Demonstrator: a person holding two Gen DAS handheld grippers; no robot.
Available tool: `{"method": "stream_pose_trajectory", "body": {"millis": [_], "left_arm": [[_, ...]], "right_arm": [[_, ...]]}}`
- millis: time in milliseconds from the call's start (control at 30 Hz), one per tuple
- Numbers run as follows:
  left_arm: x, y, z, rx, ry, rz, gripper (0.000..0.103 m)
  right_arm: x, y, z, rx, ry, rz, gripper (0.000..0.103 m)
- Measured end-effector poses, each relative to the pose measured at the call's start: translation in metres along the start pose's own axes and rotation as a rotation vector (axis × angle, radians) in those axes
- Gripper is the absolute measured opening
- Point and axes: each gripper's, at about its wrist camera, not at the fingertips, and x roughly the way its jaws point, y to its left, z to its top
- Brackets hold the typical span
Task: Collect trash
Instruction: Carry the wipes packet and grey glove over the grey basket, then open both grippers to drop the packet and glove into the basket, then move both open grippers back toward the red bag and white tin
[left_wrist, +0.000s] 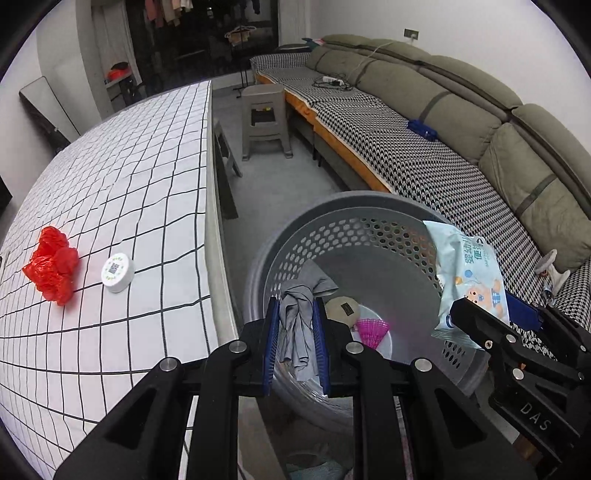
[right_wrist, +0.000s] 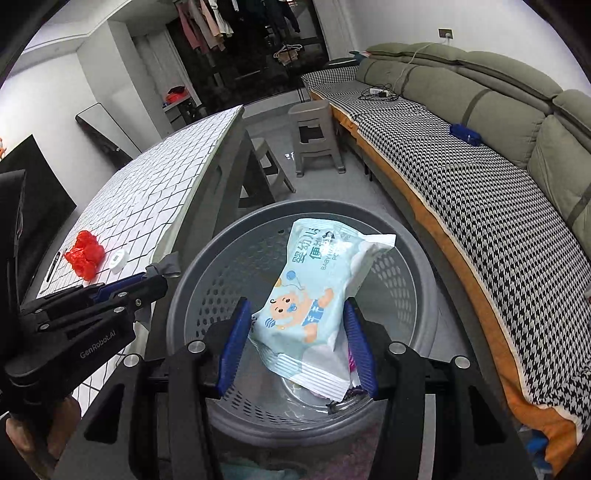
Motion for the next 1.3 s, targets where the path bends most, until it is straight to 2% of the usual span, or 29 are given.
{"method": "stream_pose_trajectory", "body": {"millis": [200, 300, 367, 433, 700, 900, 1300], "left_arm": [[0.006, -0.005, 0.004, 0.003, 0.01, 0.009, 0.02], [0.007, -0.005, 0.004, 0.004, 0.009, 0.015, 0.032], [0.005, -0.005, 0.004, 0.003, 0.002, 0.021, 0.052], [0.002, -0.004, 0.005, 0.001, -0.014, 0.027, 0.061], [-0.003, -0.002, 0.004, -0.005, -0.024, 0.025, 0.063], [-0.008, 0.003, 0.003, -0.018, -0.039, 0.026, 0.071], [-0.029, 0.031, -0.007, -0.066, -0.078, 0.044, 0.072]], "right_arm": [[0.001, -0.009, 0.001, 0.014, -0.009, 0.004, 0.053], [-0.001, -0.012, 0.001, 0.026, -0.027, 0.01, 0.071], [-0.004, -0.014, 0.001, 0.04, -0.045, 0.017, 0.071], [-0.005, -0.015, 0.001, 0.045, -0.047, 0.018, 0.071], [-0.005, -0.012, 0.002, 0.038, -0.045, 0.017, 0.071], [-0.009, -0.008, 0.002, 0.032, -0.053, 0.016, 0.071], [-0.017, 0.017, 0.001, -0.008, -0.075, 0.025, 0.071]]}}
